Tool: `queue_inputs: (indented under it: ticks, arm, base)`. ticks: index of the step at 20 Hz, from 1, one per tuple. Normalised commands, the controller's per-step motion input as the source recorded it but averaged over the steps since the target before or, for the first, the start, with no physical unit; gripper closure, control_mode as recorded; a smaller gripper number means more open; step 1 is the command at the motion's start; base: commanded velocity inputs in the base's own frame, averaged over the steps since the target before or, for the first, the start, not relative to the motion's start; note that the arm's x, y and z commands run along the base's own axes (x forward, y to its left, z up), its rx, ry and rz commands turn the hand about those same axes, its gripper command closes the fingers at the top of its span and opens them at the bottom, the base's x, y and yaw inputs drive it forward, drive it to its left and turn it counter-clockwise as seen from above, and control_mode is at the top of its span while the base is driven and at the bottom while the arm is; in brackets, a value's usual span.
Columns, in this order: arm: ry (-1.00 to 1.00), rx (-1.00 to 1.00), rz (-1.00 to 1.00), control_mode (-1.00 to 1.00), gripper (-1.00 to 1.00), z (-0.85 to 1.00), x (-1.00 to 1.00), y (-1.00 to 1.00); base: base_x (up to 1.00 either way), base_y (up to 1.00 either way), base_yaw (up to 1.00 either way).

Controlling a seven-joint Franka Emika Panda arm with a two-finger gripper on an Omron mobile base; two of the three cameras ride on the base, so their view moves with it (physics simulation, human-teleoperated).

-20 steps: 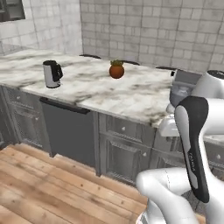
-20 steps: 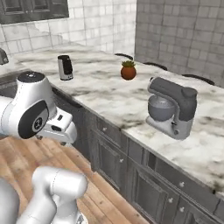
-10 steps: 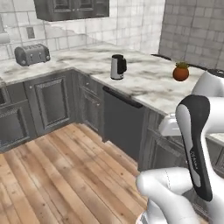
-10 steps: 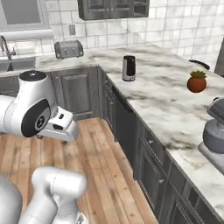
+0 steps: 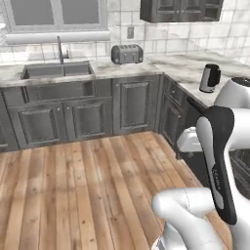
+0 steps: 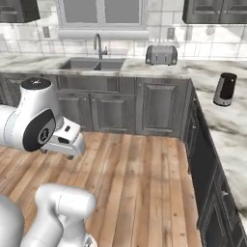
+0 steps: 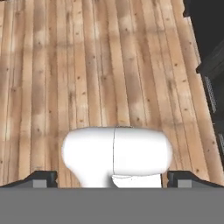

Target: Navigate to the microwave.

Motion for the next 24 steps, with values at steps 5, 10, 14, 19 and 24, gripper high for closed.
queue_inputs:
  ticks: [5, 10, 14, 19, 24]
  arm:
    - [0.00, 0.00, 0.00, 1.00, -1.00, 0.00, 0.00, 0.00]
    - [0.00, 0.00, 0.00, 1.00, -1.00, 0.00, 0.00, 0.00]
    - [0.00, 0.00, 0.00, 1.00, -1.00, 0.00, 0.00, 0.00]
    - [0.00, 0.00, 0.00, 1.00, -1.00, 0.00, 0.00, 0.00]
    - [0.00, 0.00, 0.00, 1.00, -1.00, 0.00, 0.00, 0.00]
  base:
    - [0.00, 0.00, 0.71]
    - [0.01, 0.00, 0.65]
    - [0.09, 0.00, 0.59]
    - [0.02, 0.00, 0.59]
    - [0.00, 0.00, 0.61]
